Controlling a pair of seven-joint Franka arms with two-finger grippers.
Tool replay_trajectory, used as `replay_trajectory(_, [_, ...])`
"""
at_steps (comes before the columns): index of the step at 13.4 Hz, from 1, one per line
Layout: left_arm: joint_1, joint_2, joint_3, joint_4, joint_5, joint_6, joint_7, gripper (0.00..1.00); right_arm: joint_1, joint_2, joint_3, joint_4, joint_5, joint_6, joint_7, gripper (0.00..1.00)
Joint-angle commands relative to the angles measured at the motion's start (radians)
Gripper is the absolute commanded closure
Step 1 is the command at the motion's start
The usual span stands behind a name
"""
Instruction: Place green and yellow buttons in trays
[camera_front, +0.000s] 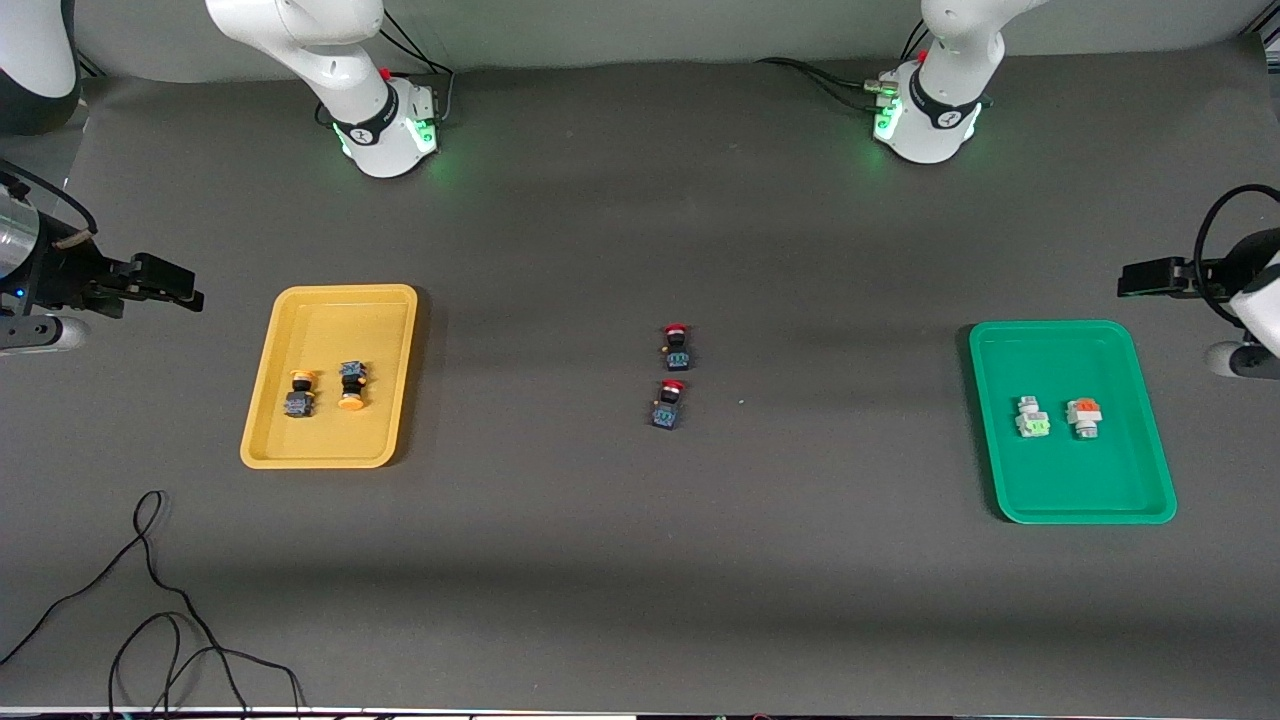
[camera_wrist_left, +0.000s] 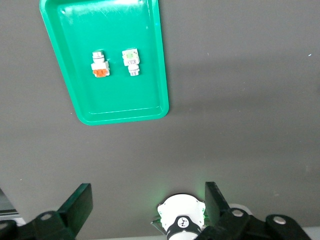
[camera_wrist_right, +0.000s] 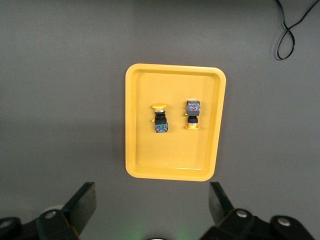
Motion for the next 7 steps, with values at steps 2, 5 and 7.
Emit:
replay_trajectory(2, [-0.303,-0.023,0.301,0.017,-0.013,-0.040,-0.001,0.00,-0.004,-0.008,0.005,0.009,-0.024,0.001,0.025,0.00])
replay_trajectory(5, [-0.498,-0.069,0.517,-0.006,-0.085,-0.006,0.001,0.00,0.011,0.002,0.003,0.023,-0.036,0.001,0.026,0.00])
replay_trajectory(7, [-0.510,-0.150,0.530,-0.127,-0.093,0.091,0.001,0.00,0.014,0.005,0.000,0.024,-0.036,0.001,0.026,0.00])
